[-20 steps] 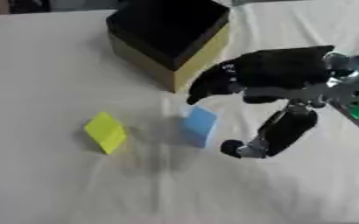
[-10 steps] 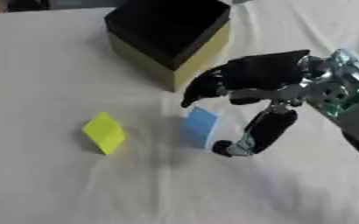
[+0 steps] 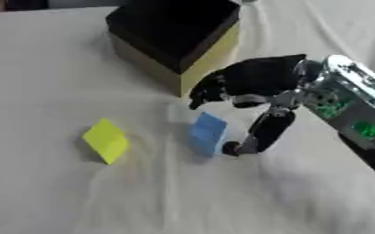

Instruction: Pick up objects on the table and place them in the box.

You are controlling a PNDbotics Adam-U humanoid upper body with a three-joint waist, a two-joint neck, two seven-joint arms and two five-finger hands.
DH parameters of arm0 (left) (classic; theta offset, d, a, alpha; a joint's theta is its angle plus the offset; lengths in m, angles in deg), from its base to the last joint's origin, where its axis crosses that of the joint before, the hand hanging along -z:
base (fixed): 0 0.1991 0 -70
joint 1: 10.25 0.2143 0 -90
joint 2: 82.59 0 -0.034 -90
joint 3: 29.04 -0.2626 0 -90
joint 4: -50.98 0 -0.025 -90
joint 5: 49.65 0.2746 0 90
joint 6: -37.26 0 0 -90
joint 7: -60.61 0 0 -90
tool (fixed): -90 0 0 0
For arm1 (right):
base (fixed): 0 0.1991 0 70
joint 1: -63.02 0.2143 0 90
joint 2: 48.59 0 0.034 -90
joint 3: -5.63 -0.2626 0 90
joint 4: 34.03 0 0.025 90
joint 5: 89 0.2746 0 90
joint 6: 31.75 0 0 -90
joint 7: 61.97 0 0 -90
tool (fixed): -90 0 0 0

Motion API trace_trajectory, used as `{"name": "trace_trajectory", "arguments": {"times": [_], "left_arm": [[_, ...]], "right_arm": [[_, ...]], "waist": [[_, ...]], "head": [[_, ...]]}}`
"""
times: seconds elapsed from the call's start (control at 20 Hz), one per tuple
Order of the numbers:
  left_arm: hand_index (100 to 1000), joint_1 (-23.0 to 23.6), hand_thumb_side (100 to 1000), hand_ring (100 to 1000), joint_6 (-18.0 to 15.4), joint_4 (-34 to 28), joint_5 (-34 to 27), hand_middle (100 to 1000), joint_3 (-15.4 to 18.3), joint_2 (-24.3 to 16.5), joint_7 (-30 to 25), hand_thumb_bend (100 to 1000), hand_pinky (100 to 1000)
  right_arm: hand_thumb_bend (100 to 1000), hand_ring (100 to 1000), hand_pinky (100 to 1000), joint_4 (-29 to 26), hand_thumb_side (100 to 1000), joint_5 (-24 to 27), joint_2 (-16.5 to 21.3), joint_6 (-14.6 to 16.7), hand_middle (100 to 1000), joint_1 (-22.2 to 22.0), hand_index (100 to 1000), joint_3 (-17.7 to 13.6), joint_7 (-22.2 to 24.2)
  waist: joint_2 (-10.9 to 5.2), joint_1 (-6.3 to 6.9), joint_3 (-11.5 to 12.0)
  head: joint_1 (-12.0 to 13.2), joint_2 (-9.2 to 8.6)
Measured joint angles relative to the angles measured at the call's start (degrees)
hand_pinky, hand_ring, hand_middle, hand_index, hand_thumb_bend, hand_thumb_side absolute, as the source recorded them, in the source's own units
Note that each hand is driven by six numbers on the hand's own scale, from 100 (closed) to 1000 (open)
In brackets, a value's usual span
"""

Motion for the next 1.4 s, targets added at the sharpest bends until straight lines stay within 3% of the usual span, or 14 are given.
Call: {"name": "trace_trajectory", "arguments": {"times": [0.3,0.7,0.75,0.8,1.0,1.3,1.4], "left_arm": [[769,-0.1,1000,761,0.0,0.0,0.0,759,-0.3,0.0,-0.1,165,652],[770,-0.2,1000,761,0.1,0.0,0.0,759,-0.3,0.0,-0.2,164,652],[770,-0.2,1000,761,0.1,0.0,0.0,759,-0.3,0.0,-0.2,163,653],[770,-0.3,1000,761,0.1,0.0,0.0,760,-0.3,0.0,-0.2,162,653],[770,-0.6,1000,761,0.1,0.0,-0.1,760,-0.3,0.0,-0.4,160,654],[770,-0.6,1000,762,0.2,0.0,-0.2,760,-0.3,0.0,-0.6,161,654],[770,-0.7,1000,762,0.2,0.0,-0.2,760,-0.3,0.0,-0.7,161,654]], "right_arm": [[316,961,858,4.3,425,-0.5,-1.5,3.6,901,0.4,912,1.1,0.9],[282,950,852,6.3,428,0.8,-2.5,5.6,860,1.0,886,1.9,0.8],[278,897,821,6.4,418,0.9,-2.5,5.7,712,1.0,800,1.9,0.8],[292,871,809,6.4,404,0.9,-2.7,5.7,642,1.2,766,1.8,0.6],[303,814,789,6.4,361,0.0,-3.5,5.1,518,1.6,655,1.6,-1.1],[218,778,780,7.1,324,-1.9,-4.0,4.2,458,1.5,570,2.0,-5.9],[114,749,776,7.1,268,-1.9,-4.0,3.8,441,1.5,549,2.0,-7.5]], "waist": [[0.47,0.02,0.3],[0.73,0.04,0.5],[0.73,0.04,0.5],[0.73,0.04,0.6],[0.76,0.01,0.8],[0.85,-0.13,1.0],[0.86,-0.13,1.0]], "head": [[-0.4,-0.22],[-0.6,-0.26],[-0.6,-0.26],[-0.7,-0.29],[-0.9,-0.46],[-1.0,-0.47],[-1.0,-0.47]]}}
